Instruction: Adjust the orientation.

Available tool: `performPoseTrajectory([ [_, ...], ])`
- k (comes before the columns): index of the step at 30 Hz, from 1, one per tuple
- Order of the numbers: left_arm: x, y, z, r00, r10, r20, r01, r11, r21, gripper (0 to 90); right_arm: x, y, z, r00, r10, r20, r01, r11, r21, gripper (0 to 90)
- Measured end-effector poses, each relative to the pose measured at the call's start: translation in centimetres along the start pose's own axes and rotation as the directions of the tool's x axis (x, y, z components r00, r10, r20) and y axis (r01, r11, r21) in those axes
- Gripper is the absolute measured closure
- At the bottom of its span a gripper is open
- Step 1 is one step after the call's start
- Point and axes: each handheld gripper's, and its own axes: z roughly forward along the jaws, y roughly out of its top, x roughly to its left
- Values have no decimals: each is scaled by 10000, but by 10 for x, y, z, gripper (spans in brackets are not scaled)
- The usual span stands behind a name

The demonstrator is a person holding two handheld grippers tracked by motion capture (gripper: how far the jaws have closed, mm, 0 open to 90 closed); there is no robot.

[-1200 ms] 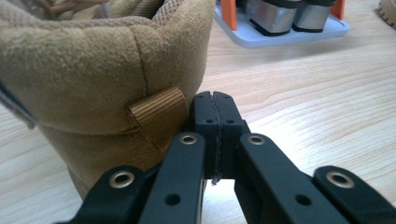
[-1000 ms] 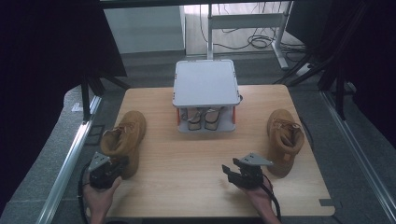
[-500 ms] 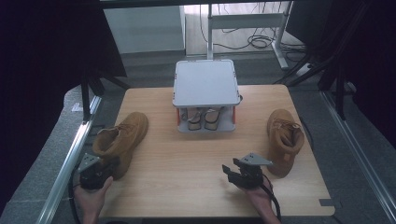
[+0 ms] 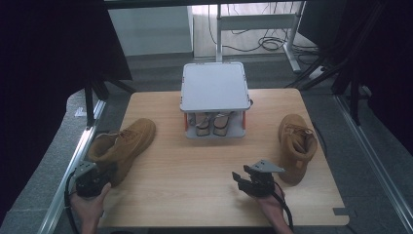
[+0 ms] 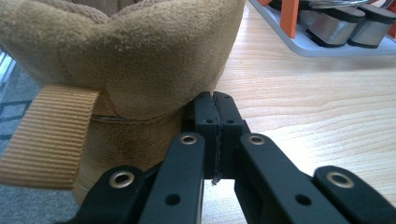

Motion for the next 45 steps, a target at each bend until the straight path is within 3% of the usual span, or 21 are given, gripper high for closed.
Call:
performPoseTrajectory([
  [6,-5,-1,3,9998,114,140,-115,9999,120,897,1,0,0,10000,3,-16,-3,10000,10,452],
  [9,-8,1,1,9994,101,321,-100,9999,-41,896,0,0,0,10000,2,-19,-2,10000,-21,452],
  [15,-30,5,1,9954,484,826,-472,9988,-161,893,0,1,-2,10000,7,-61,-7,10000,-95,452],
  [20,-52,5,9,9881,972,1191,-979,9952,-1,880,-1,2,-3,10000,54,-76,-55,9999,-140,454],
  [25,-75,2,22,9763,1499,1561,-1571,9870,349,879,0,2,-5,9999,0,-128,-3,9998,-196,456],
  [31,-85,-3,32,9707,1582,1806,-1707,9837,559,822,-2,4,-13,9996,-30,291,46,9985,-542,483],
  [34,-87,-3,34,9708,1524,1850,-1663,9841,619,729,-2,6,-16,9994,-141,319,160,9982,-583,538],
  [38,-90,-3,37,9672,1612,1963,-1766,9822,640,688,-1,6,-23,9967,-458,667,508,9958,-765,709],
  [45,-96,-6,45,9608,1769,2136,-1971,9774,769,646,-19,-3,-39,9800,-565,1907,707,9951,-689,883],
])
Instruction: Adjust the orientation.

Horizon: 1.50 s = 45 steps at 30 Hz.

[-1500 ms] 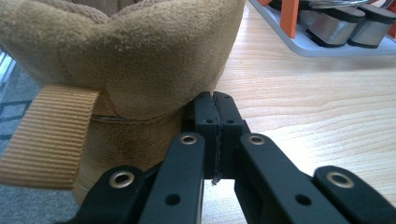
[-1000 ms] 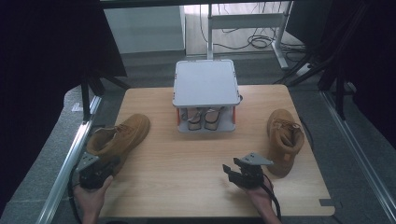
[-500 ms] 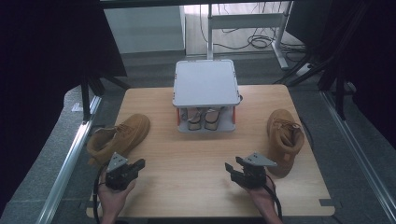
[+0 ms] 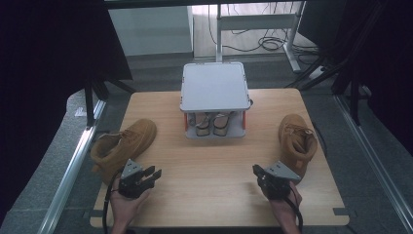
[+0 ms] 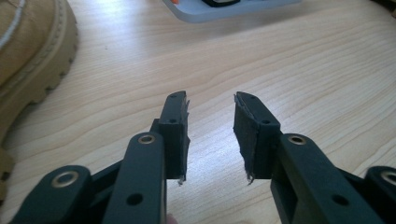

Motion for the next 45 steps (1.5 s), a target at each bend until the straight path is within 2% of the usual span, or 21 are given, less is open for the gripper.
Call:
performPoseTrajectory([
  [3,0,0,2,10000,27,36,-27,10000,46,636,-12,-2,-3,9992,204,340,-203,9998,-25,890],
  [8,1,-1,2,9999,-98,38,97,9999,66,605,-27,-5,-5,9952,271,940,-271,9996,-14,891],
  [13,1,0,3,9996,-253,102,252,9996,85,554,-38,-8,-6,9907,12,1361,-29,9999,128,892],
  [19,0,0,8,9994,-282,200,278,9994,211,516,-50,-13,-7,9870,266,1587,-304,9993,219,893],
  [22,0,1,6,9986,-376,359,373,9993,78,514,-54,-14,-9,9843,288,1739,-335,9992,238,893],
  [25,0,1,5,9986,-381,354,378,9993,80,511,-58,-15,-12,9865,525,1553,-559,9983,177,893],
  [28,1,0,4,9987,-383,335,380,9992,94,509,-59,-16,-14,9872,476,1519,-512,9985,201,893],
  [33,2,-1,5,9987,-420,295,416,9990,166,504,-64,-18,-17,9906,686,1186,-703,9975,101,894],
  [40,1,-1,6,9987,-394,313,387,9990,235,499,-66,-21,-21,9917,604,1133,-622,9980,127,894],
  [45,3,-1,5,9985,-460,293,454,9988,208,497,-71,-23,-27,9898,729,1227,-749,9971,120,894],
])
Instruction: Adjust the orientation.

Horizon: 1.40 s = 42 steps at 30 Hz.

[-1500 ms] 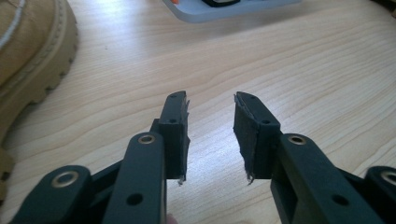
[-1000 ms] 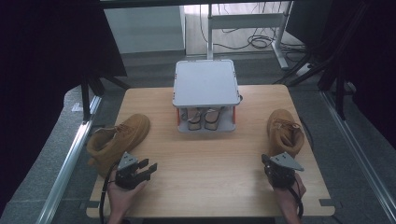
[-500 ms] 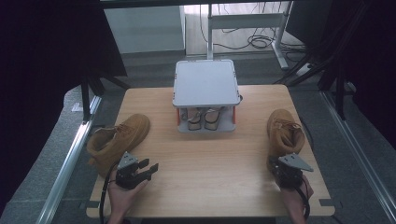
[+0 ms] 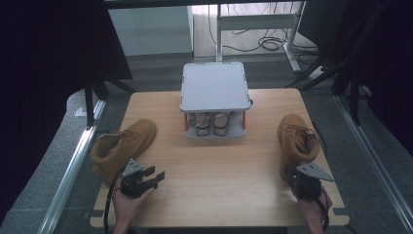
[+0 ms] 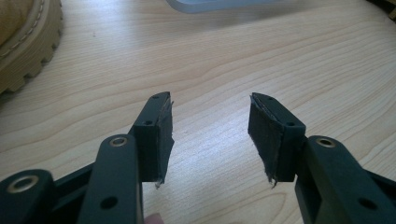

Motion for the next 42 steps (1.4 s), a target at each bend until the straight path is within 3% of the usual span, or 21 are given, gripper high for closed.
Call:
performPoseTrajectory([
  [10,-1,-1,3,9999,101,-9,-100,9999,140,492,-17,-7,-13,9995,294,147,-293,9995,-81,894],
  [21,1,0,1,10000,56,-12,-56,9999,121,487,-38,-13,-25,9953,603,758,-590,9981,-189,894],
  [29,1,0,2,10000,33,-1,-33,9999,156,484,-58,-17,-32,9856,1077,1302,-1034,9939,-393,894],
  [32,1,0,2,9998,-72,197,69,9999,158,483,-65,-19,-34,9813,1246,1470,-1188,9918,-477,894],
  [38,0,0,3,9999,2,110,-4,9998,175,482,-66,-19,-34,9813,1396,1327,-1341,9897,-499,894],
  [42,0,0,2,9999,-31,123,29,9999,153,479,-57,-17,-29,9875,1475,554,-1445,9880,-540,894],
])
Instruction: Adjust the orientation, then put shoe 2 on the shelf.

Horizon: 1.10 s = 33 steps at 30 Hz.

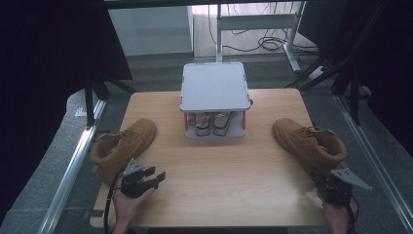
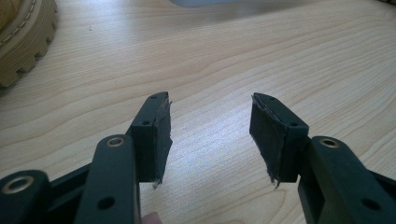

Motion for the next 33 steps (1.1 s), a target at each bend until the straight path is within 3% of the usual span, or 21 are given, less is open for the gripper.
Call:
performPoseTrajectory([
  [6,1,1,0,10000,19,-4,-19,10000,-60,480,20,6,0,9973,-447,-584,437,9989,-175,893],
  [11,-1,2,-1,10000,54,84,-53,10000,-67,479,26,7,0,9941,-504,-963,481,9985,-260,889],
  [17,-5,8,-8,9996,270,-16,-271,9992,-292,471,33,5,4,9884,-671,-1365,652,9977,-182,812],
  [23,-5,29,-28,9976,643,-252,-663,9940,-874,463,43,7,6,9779,-970,-1851,958,9953,-158,737],
  [28,3,49,-50,9961,562,-673,-649,9887,-1351,436,49,9,10,9715,-934,-2177,929,9956,-128,684],
  [33,21,66,-75,9907,311,-1325,-514,9870,-1526,442,58,11,15,9619,-1116,-2497,1127,9936,-97,636],
])
